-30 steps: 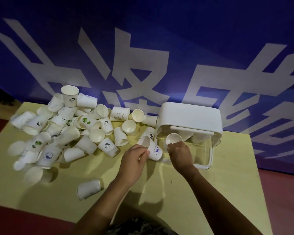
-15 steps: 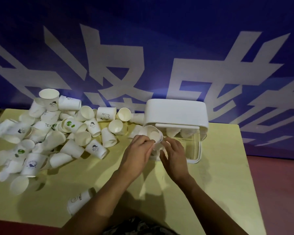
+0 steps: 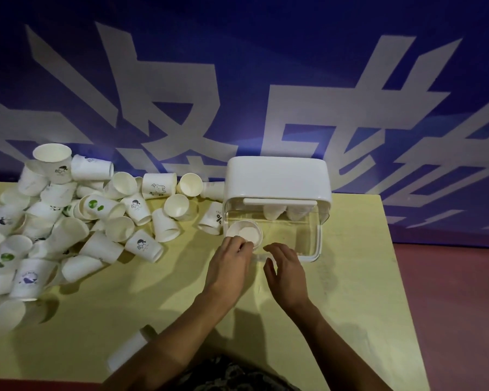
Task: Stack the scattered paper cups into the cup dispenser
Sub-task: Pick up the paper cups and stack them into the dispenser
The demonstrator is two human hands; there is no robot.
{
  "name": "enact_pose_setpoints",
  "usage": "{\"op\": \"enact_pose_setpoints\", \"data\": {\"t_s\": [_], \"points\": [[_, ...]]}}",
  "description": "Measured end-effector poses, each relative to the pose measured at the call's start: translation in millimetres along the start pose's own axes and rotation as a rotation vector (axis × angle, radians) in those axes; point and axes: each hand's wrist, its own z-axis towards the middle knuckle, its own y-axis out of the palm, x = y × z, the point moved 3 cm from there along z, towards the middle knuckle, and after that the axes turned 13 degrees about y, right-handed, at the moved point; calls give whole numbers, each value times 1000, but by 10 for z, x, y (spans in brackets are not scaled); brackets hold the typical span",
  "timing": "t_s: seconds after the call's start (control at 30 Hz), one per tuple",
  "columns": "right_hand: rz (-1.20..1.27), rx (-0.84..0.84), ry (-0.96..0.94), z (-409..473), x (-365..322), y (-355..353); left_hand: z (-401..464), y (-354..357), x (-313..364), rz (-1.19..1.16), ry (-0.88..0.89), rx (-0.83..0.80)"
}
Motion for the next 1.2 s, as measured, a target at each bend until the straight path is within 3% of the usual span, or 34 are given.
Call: {"op": "enact_pose_setpoints", "data": {"t_s": [0.23,0.37,0.47,0.57,0.63,0.8,1.0,1.2], "points": [[-19,-23,26,42,-54,43,290,156,-217,78,60,-210],[-24,-37,34,40,-79,65,461,276,-246,90,127,-251],[-24,-35,35,18,-102,74,438,299,-258,37,186,-151],[-30,-30,13,-27,-140,120,228,134,-342,-84,236,70],[-42,-44,20,-69,-187,211,1,36,-529,-187,144,161],[-71,-199,29,-216,-433,624,-667,5,-1286,-227,-155,39],[-191,-594,17,-536,-804,1310,-1485,-97,-1993,-214,-411,25],[-199,-759,7,-860,-1171,1893,-2145,-43,-2380,-267,-643,-90]]}}
